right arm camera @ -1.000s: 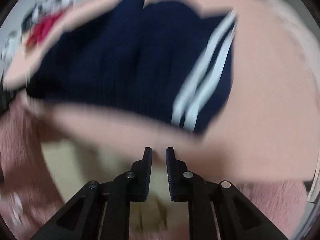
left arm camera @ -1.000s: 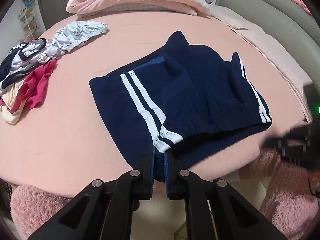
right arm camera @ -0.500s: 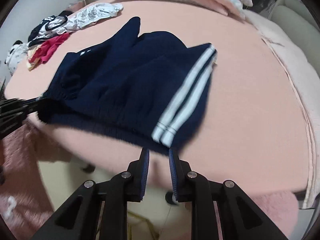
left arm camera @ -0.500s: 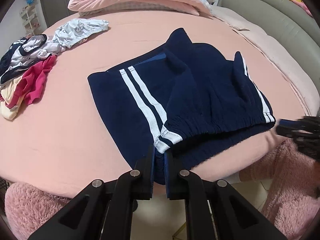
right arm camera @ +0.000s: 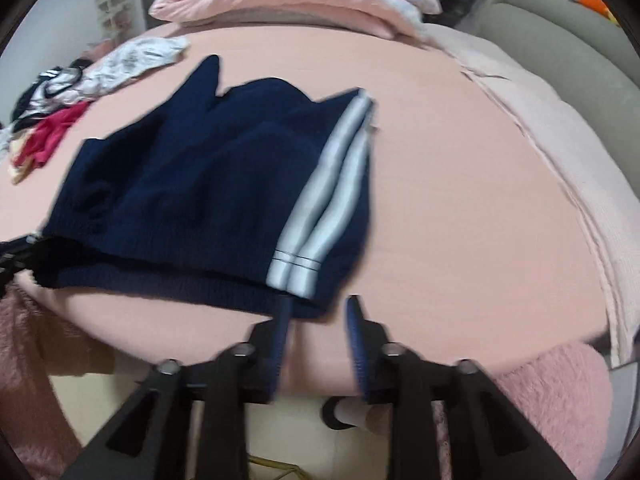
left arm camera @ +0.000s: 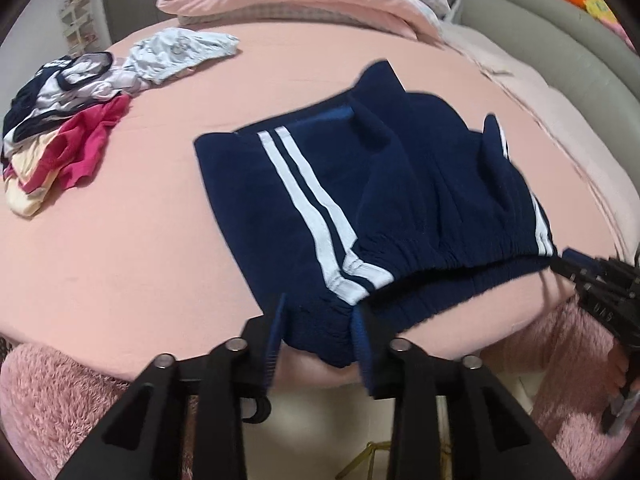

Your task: Fold clothes

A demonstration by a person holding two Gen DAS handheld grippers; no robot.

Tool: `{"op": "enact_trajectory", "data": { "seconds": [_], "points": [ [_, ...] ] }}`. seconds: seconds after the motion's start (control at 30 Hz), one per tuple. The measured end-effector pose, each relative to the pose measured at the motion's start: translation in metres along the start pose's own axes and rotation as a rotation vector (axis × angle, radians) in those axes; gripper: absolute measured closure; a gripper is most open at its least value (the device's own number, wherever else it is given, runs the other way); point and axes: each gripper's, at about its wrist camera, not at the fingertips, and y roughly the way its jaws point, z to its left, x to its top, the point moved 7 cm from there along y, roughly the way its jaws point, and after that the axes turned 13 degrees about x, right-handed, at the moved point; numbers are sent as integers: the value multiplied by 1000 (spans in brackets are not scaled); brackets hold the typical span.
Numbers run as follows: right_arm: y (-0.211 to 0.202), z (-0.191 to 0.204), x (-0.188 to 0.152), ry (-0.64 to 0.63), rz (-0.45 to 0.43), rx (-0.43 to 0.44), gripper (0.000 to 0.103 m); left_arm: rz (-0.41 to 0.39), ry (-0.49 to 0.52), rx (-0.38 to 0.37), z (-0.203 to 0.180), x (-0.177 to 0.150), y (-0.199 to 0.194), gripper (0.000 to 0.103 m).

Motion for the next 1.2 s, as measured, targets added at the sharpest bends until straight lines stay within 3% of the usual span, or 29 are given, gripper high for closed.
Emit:
{"op": "enact_trajectory", "data": {
  "seconds": [0.13, 0.27, 0.3, 0.37, 0.4, 0.43, 0.53, 0.7, 0.77, 0.87, 1.0, 1.1, 1.2],
  "points": [
    [15, 1, -9, 16, 49, 102, 67, 54, 33, -47, -8, -9, 10, 69],
    [16, -1, -1, 38, 18, 86, 67, 40, 67, 29, -12, -17, 15, 70],
    [17, -2, -1, 51, 15, 91, 68, 46, 55, 39, -11, -18, 16, 86],
    [13, 0, -5, 52, 13, 97, 73, 6, 33, 64, -5, -11, 6, 93],
    [7, 2, -7, 41, 8, 82, 88, -27, 18, 85, 0, -6, -1, 95],
    [1, 5, -10, 30, 4, 65, 93, -60, 2, 105, 5, -1, -9, 95],
    [-19, 14, -21, 29, -6, 113, 95, -99, -46, 126, 19, 7, -26, 95],
    [-3, 22, -28, -33, 60, 88, 93, 74, -12, 106, 20, -18, 15, 92],
    [-3, 25, -29, -47, 62, 73, 93, 83, -5, 111, 19, -19, 21, 93],
    [-38, 27, -18, -31, -21, 92, 97, 2, 10, 82, 20, 1, -4, 95],
    [-116, 26, 7, 14, -176, 141, 98, -121, 78, 28, 17, 28, -66, 96],
    [-155, 23, 10, 40, -220, 179, 98, -120, 84, -19, 21, 25, -86, 96],
    [-142, 29, 5, 18, -181, 174, 98, -95, 89, -42, 20, 18, -83, 96]
  ]
}}
